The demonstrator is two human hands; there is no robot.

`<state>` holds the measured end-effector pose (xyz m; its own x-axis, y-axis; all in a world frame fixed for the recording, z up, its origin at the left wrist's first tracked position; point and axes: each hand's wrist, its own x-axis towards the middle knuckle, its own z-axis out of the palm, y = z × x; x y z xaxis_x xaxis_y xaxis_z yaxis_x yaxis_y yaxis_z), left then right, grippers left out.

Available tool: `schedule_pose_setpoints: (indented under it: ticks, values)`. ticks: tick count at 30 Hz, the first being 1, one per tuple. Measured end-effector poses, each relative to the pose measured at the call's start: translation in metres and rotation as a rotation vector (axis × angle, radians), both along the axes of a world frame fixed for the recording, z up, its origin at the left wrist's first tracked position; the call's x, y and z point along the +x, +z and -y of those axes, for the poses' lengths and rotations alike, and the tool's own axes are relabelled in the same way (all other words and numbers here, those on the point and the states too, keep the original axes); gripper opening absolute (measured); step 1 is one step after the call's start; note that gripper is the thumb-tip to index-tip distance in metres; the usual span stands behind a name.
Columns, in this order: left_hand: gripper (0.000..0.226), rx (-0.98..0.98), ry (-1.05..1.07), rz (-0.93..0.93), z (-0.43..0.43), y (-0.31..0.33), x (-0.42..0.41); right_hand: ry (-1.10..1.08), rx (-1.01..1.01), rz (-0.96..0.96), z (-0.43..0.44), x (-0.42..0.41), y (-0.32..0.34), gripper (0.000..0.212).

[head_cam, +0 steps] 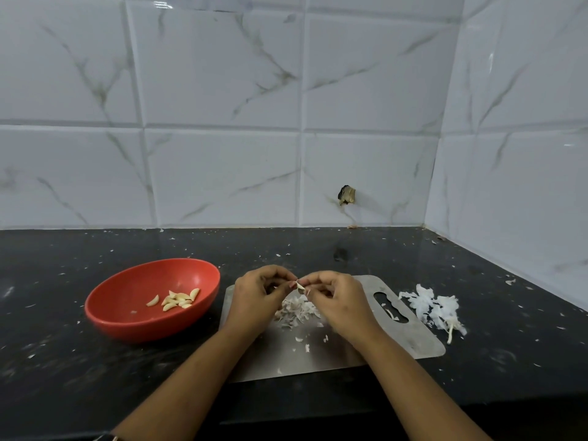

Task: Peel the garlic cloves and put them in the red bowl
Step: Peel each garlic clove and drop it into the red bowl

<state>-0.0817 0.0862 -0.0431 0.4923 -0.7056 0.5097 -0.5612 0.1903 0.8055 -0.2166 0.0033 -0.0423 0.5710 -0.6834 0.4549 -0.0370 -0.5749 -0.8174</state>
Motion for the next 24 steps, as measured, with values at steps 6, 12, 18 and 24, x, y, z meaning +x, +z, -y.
schedule_pose_setpoints:
  ticks: [6, 12, 18, 24]
  values:
    - [0.018, -0.003, 0.015, 0.071, 0.0002, -0.0026, -0.0004, 0.012, 0.035, 0.026, 0.0017, 0.0026, -0.0022, 0.011]
    - [0.014, -0.029, -0.006, 0.094, -0.0026, -0.0002, -0.0052, 0.009, 0.065, 0.035, 0.0022, 0.0025, -0.0029, 0.011]
    - [0.025, -0.002, 0.018, 0.140, -0.0038, 0.0014, -0.0050, -0.007, 0.090, 0.039, 0.0006, 0.0020, -0.0026, 0.009]
    - [0.017, -0.011, 0.009, 0.119, -0.0039, 0.0020, -0.0058, -0.020, 0.100, 0.068, -0.0021, 0.0003, 0.0007, 0.011]
